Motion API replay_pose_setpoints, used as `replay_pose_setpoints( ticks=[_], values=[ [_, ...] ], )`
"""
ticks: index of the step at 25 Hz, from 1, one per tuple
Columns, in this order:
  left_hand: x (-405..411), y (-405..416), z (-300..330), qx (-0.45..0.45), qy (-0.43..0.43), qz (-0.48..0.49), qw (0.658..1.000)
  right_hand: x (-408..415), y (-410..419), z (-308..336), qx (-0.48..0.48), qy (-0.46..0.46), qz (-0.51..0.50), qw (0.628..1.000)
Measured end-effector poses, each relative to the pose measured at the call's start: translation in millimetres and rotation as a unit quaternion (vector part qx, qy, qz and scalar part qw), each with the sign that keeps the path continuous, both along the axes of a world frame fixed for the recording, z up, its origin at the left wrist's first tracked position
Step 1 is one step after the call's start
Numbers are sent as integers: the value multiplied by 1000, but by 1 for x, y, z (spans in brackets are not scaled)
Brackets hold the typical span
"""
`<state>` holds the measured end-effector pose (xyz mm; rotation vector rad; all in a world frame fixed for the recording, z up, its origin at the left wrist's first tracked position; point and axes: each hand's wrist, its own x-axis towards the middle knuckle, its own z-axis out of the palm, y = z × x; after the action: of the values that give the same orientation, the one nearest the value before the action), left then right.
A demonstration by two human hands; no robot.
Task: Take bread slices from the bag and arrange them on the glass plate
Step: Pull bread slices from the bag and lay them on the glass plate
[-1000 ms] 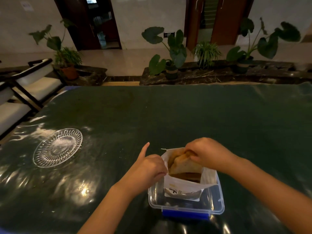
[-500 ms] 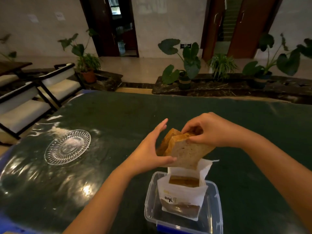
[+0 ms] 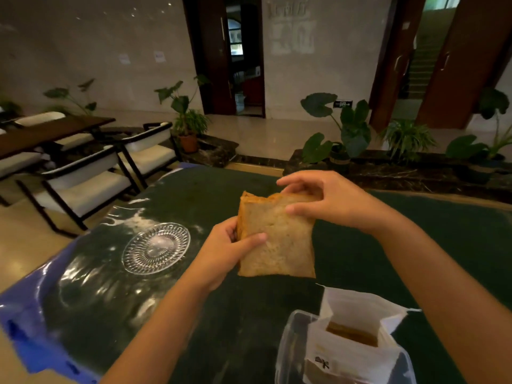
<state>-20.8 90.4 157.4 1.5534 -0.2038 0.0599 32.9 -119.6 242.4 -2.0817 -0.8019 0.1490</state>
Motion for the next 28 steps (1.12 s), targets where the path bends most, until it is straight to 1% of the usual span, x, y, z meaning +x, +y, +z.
replay_pose_setpoints(
  ticks=[1,3,4,5,7,9,13,17,21,23,28],
  values=[
    [-3,19,2,-25,12,13,1000,-5,13,-12,61,38,-29,997],
    [-10,62,4,-62,32,40,997,-21,51,-41,163,133,-53,976],
    [-14,85,4,-72,40,51,995,-28,76,-55,192,166,-56,966],
    [-18,109,4,-75,47,60,994,-34,103,-67,205,180,-63,960],
    [-28,157,2,-68,64,72,993,-43,157,-81,225,180,-85,954],
    [-35,208,-4,-58,83,81,992,-46,212,-86,240,183,-100,948],
    [-28,290,-8,-44,117,91,988,-39,294,-92,244,196,-109,943],
    [6,340,-11,-18,133,87,987,-15,346,-99,252,213,-137,934],
    [67,369,-22,-77,163,87,980,39,379,-110,263,220,-187,920],
    [94,383,-30,-83,172,96,977,70,397,-121,264,226,-198,916],
    [145,425,-56,15,170,100,980,128,440,-156,261,256,-234,901]
  ],
)
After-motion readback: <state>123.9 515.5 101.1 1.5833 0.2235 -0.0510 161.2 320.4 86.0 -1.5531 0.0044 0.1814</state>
